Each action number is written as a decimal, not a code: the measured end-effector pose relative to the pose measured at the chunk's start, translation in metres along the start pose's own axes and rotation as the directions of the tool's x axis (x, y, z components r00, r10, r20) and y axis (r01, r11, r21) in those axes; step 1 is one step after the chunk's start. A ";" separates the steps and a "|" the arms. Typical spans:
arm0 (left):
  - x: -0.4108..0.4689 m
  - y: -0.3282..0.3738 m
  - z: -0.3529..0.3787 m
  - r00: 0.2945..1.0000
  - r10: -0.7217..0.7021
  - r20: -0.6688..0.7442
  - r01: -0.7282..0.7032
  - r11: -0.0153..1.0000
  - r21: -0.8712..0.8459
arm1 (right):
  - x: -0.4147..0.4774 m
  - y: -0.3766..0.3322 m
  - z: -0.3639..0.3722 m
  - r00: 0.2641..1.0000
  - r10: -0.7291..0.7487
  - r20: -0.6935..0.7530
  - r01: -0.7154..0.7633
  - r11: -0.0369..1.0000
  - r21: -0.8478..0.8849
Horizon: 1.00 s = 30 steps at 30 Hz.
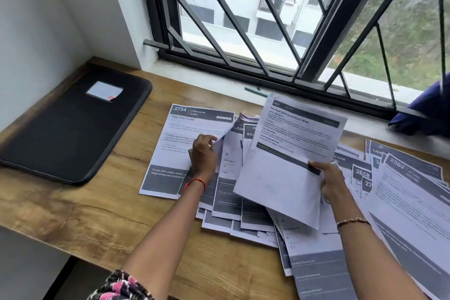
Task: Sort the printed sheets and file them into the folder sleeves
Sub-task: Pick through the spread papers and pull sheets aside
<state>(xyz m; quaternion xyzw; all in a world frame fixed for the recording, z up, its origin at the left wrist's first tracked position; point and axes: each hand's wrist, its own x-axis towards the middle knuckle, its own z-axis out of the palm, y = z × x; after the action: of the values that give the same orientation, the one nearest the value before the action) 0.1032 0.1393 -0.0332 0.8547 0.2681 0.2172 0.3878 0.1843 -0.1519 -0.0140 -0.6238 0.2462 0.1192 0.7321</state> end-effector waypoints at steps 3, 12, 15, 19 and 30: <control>-0.007 0.001 0.003 0.994 0.107 -0.027 -0.106 0.994 0.041 | 0.002 0.003 0.000 1.000 0.008 -0.009 -0.008 1.000 -0.005; -0.011 -0.001 0.002 0.994 0.106 -0.006 -0.106 0.993 -0.059 | 0.002 0.004 -0.011 0.999 0.025 -0.049 -0.023 0.999 0.034; -0.010 0.001 -0.006 1.000 -0.003 0.008 0.003 1.000 -0.031 | 0.003 0.004 -0.018 0.997 0.052 -0.062 -0.049 0.998 0.045; -0.008 0.002 -0.015 0.987 -0.160 0.023 0.158 0.984 0.078 | 0.003 0.005 -0.027 0.996 0.066 -0.068 -0.062 0.997 0.054; -0.005 0.001 -0.012 0.983 -0.180 -0.026 0.181 0.959 0.218 | 0.002 0.009 -0.040 0.998 0.028 -0.054 -0.024 0.998 0.063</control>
<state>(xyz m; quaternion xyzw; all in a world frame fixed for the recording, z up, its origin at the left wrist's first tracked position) 0.0925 0.1421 -0.0263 0.8636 0.3682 0.1527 0.3086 0.1734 -0.1890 -0.0265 -0.6003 0.2778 0.1039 0.7427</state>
